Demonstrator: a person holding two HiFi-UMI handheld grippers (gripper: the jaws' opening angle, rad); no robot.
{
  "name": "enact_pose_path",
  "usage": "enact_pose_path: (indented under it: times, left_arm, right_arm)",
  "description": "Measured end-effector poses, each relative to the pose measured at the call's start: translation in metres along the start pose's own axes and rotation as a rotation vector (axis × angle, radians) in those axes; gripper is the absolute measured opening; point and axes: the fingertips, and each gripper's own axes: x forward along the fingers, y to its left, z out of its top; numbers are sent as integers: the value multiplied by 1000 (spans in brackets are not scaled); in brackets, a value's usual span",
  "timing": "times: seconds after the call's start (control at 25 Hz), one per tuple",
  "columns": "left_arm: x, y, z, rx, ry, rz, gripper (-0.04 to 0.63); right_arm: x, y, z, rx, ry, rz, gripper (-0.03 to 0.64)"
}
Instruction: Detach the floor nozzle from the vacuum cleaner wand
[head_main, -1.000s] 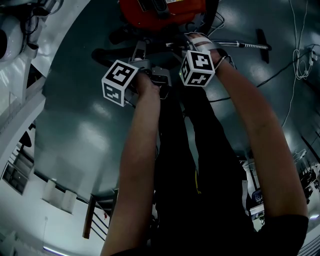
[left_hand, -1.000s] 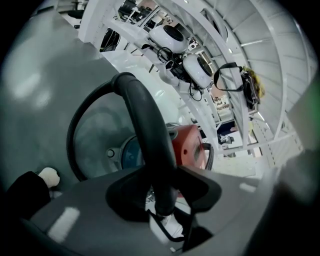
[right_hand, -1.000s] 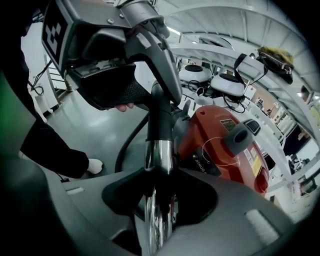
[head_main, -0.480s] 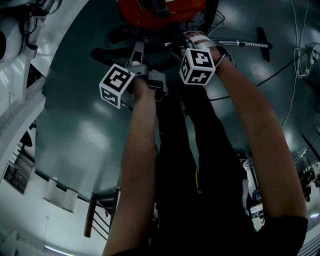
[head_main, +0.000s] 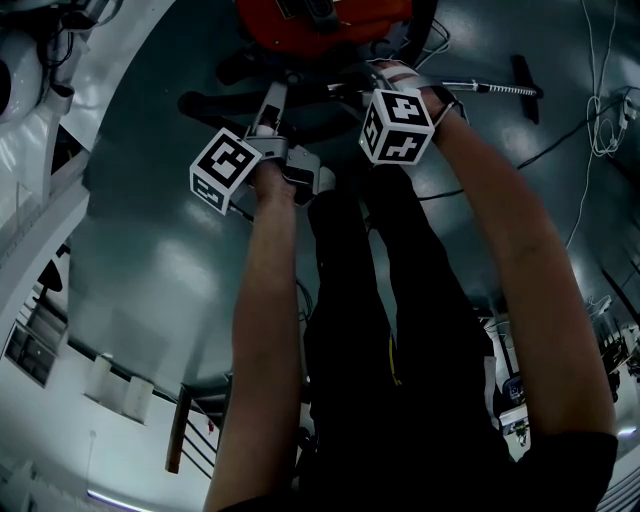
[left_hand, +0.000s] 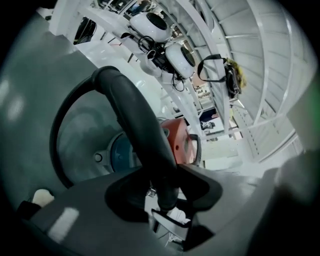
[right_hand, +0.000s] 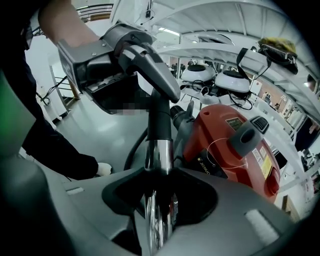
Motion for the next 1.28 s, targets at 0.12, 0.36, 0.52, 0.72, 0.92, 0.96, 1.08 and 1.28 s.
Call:
enact_pose_path:
  times: [0.12,0.36,0.52,0.72,0.92,0.96,1.08,1.28]
  left_arm:
    - [-3,-5,-1,54,22,-76,176]
    - [-4,9,-1,-66,45,46,170]
    - [-5,12,2,-125,51,83,167]
    - [-10,17,4,-192,35,114,164]
    - [-17,9,3,-95,67,20,167]
    - [-21,10,6,-98,58,19,167]
    - [-57,35,56,-139,-91,84,161]
    - [-106,61,118,-100,-188,115,161]
  right_arm:
    - [-3,2,1,11,-8,74,166]
    - [1,5,1,3,18,42,166]
    - [2,3,3,-5,10,-34,166]
    - [3,5,6,-12,6,-85,166]
    - [1,12,13,15,-48,43,167]
    - [1,13,12,16,-46,67,167]
    - [-1,0,-19,31,33,19,167]
    - [-24,-17,-81,67,144,-35,167]
